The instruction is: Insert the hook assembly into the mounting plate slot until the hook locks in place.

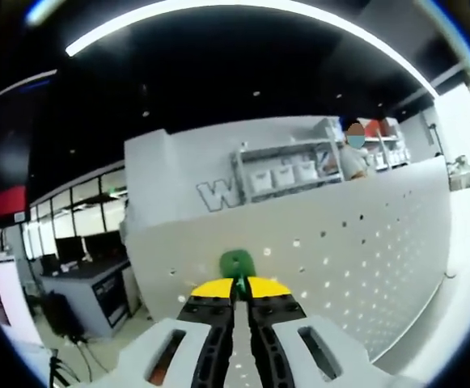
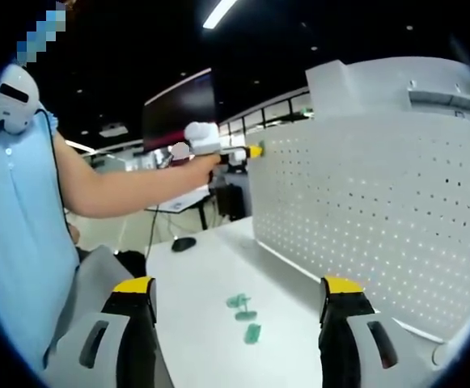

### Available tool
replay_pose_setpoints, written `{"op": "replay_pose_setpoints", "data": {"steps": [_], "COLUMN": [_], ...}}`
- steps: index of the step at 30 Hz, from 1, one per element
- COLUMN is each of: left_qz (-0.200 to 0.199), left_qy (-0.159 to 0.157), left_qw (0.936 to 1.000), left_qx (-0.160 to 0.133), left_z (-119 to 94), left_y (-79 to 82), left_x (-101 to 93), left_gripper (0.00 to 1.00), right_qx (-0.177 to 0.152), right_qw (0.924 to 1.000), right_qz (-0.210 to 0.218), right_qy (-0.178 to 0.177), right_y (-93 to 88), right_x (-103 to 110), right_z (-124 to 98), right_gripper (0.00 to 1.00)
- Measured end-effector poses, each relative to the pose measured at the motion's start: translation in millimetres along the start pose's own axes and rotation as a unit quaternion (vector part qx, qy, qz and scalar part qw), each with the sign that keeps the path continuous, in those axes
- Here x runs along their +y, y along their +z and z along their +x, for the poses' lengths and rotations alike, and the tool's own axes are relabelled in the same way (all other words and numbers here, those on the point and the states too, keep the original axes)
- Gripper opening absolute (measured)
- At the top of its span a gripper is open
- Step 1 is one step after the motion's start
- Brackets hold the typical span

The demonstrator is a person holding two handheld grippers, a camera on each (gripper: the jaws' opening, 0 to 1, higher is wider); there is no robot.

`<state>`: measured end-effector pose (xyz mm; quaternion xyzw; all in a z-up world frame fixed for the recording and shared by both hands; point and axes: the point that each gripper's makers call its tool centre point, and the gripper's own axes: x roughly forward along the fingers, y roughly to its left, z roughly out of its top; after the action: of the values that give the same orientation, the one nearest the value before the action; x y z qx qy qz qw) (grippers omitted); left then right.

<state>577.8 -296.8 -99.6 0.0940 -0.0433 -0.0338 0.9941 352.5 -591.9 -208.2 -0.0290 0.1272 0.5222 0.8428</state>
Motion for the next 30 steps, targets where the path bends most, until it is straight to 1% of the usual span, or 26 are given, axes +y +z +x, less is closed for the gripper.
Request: {"op": "replay_pose_setpoints", "data": {"steps": [7, 12, 15, 18, 21, 22, 23, 25, 26, 28, 29, 30], "left_qz": [-0.001, 0.044, 0.046, 0.064, 0.064, 0.085, 0.088, 0.077, 0.083, 0.084, 0.077, 0.061], "left_qy": [-0.001, 0.007, 0.007, 0.011, 0.012, 0.017, 0.019, 0.018, 0.018, 0.018, 0.015, 0.011], "left_qw": [1.0000, 0.9990, 0.9989, 0.9979, 0.9979, 0.9962, 0.9959, 0.9968, 0.9963, 0.9963, 0.9969, 0.9979], "left_qx": [0.000, 0.003, 0.002, 0.003, 0.001, 0.002, 0.003, -0.003, -0.003, -0.003, -0.008, -0.014], "left_z": [0.1, -0.3, 0.4, 0.6, 1.2, 1.1, 0.9, 0.3, 0.8, 1.0, 1.6, 2.1], "left_y": [0.1, 0.4, 0.5, 0.8, 0.6, 1.4, 1.5, 1.1, 1.4, 1.6, 1.5, 1.5], "left_x": [1.1, -0.8, 0.1, -0.7, -0.2, 0.0, -0.9, -0.4, -0.7, -0.7, 0.1, -0.2], "left_gripper": [0.04, 0.03, 0.03, 0.02, 0.02, 0.02, 0.02, 0.02, 0.02, 0.02, 0.03, 0.03], "right_qx": [0.003, 0.001, 0.001, 0.001, 0.003, 0.003, 0.002, 0.000, 0.000, 0.003, 0.003, 0.002], "right_qw": [1.0000, 1.0000, 1.0000, 1.0000, 1.0000, 1.0000, 1.0000, 1.0000, 1.0000, 1.0000, 1.0000, 1.0000], "right_qz": [-0.002, -0.001, 0.000, 0.001, 0.000, 0.000, 0.001, 0.000, 0.000, -0.002, -0.002, -0.002], "right_qy": [0.005, 0.004, 0.003, 0.003, 0.004, 0.005, 0.005, 0.005, 0.005, 0.006, 0.006, 0.006], "right_y": [-0.4, -0.5, -1.0, -1.0, -1.9, -1.9, -1.5, 0.1, 0.5, 0.2, 0.3, 0.8], "right_x": [2.8, 2.0, 0.9, 1.4, 1.7, 1.9, 2.1, 2.2, 2.0, 2.1, 2.2, 2.2], "right_z": [2.2, 0.3, -0.6, -0.2, 0.2, 0.4, 0.4, 0.2, 0.1, -0.3, -0.4, -0.5], "right_gripper": [0.83, 0.83, 0.83, 0.82, 0.82, 0.82, 0.82, 0.82, 0.82, 0.82, 0.82, 0.82]}}
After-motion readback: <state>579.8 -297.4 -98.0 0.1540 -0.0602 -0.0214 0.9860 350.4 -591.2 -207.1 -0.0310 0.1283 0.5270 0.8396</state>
